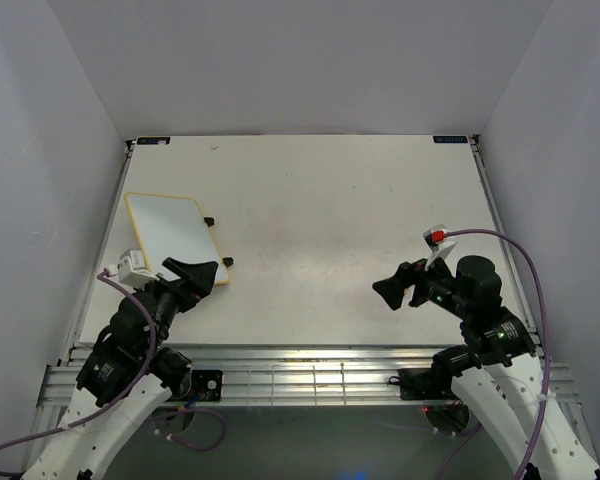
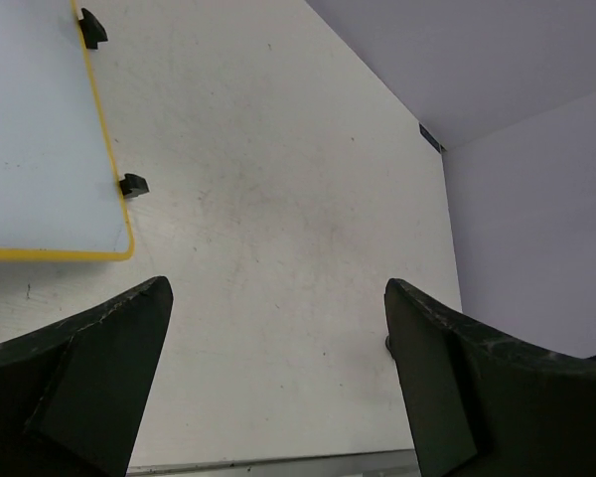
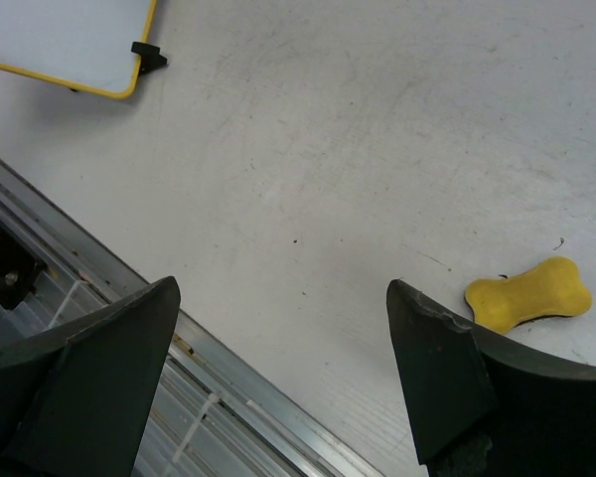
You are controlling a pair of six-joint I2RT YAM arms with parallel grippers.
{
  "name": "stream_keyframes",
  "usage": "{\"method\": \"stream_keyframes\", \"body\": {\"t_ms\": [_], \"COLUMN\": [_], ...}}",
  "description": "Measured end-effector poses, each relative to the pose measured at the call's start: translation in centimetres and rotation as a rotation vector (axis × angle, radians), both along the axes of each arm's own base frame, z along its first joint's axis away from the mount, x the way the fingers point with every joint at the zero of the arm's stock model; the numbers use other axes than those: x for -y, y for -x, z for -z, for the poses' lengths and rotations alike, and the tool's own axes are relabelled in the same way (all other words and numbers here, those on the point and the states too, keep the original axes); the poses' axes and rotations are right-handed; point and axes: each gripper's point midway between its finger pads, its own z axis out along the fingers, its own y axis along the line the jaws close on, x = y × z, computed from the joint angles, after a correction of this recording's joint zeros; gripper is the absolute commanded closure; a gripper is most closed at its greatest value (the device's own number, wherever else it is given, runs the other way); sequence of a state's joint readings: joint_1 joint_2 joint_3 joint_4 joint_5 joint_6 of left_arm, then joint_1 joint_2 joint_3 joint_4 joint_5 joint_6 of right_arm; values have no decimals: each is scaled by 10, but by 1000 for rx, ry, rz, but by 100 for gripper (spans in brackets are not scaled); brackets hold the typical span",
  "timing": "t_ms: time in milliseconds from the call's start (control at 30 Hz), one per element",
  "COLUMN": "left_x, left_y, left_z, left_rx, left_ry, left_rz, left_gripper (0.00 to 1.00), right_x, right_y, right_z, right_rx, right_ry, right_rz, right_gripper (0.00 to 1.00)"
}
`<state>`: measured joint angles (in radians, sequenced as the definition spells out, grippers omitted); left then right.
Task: Erase the whiteboard
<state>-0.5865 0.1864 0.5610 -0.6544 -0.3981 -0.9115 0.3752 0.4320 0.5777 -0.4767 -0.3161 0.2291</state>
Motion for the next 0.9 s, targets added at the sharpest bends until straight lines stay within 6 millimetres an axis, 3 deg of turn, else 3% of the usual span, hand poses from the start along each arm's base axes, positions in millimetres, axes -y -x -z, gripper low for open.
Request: {"method": "stream_keyframes", "body": {"t_ms": [167, 300, 433, 667, 800, 900], "left_x": [-5, -16, -23, -33, -31, -19], "left_y": [18, 31, 32, 21, 5, -18], "left_z": [-20, -65, -103, -108, -113, -93], "left_rx": [-5, 67, 134, 251, 358, 342], "left_ry": [-54, -110, -241, -499, -571, -642], "left_rz": [54, 76, 96, 98, 67, 87], "left_gripper": [2, 2, 2, 2, 2, 2], "right_x": [5, 13, 30, 78, 101, 110], "right_y": [-1, -5, -5, -1, 5, 9], "right_z": [-9, -30, -55, -91, -99, -96], "right_rx": [-10, 1, 29, 73, 97, 95], "right_ry": [15, 38, 76, 167, 200, 219], "right_rz": [30, 77, 155, 379, 485, 522], "right_gripper": [10, 10, 10, 10, 10, 10]}}
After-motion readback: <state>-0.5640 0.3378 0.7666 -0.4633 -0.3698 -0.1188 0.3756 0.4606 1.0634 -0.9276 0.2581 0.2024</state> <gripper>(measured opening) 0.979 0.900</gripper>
